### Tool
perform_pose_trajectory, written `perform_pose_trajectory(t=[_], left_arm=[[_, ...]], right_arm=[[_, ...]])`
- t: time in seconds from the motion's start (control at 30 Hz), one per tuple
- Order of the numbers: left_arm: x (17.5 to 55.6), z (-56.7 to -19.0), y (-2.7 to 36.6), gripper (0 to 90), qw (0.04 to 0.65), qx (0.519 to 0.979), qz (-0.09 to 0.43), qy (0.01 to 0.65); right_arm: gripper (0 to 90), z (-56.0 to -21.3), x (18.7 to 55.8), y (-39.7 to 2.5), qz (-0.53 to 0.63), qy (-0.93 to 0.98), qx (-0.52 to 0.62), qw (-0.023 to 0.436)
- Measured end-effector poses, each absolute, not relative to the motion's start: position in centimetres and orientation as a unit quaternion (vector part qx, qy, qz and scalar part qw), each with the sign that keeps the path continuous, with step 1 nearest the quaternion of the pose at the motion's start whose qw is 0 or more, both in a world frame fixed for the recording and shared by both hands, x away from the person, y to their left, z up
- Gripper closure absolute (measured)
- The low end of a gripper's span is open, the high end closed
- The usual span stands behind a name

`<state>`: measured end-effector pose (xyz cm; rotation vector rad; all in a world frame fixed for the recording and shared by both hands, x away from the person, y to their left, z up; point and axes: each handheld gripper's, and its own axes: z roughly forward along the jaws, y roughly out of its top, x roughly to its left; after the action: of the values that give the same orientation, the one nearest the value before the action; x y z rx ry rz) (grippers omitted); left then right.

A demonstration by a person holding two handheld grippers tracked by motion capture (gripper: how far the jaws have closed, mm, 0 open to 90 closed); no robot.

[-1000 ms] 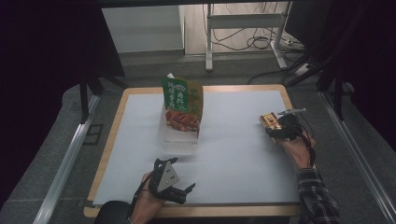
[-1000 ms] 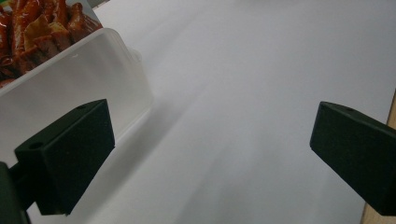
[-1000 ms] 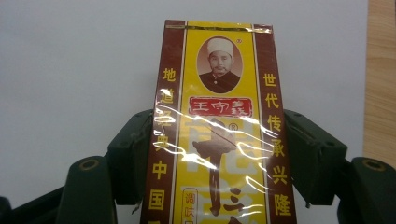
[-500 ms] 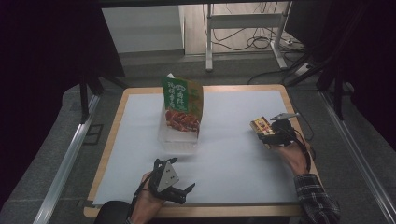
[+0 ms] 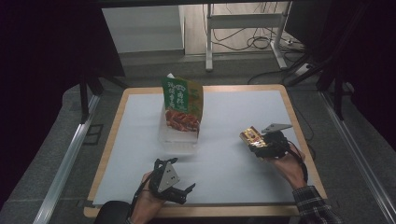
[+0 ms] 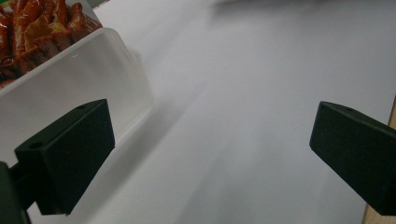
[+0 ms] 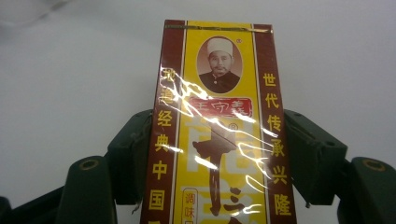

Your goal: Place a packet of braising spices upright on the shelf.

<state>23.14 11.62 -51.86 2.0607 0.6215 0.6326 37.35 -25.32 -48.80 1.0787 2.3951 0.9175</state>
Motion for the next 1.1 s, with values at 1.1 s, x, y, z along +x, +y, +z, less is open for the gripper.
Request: perform_pose_trajectory(t=[1.1], left_arm=[[23.1,-51.9,11.5,0.0,0.432,0.829,0.257,0.247]], right_arm=[[23.1,-50.2,36.9,-23.9,0.284,0.879,0.361,0.130]])
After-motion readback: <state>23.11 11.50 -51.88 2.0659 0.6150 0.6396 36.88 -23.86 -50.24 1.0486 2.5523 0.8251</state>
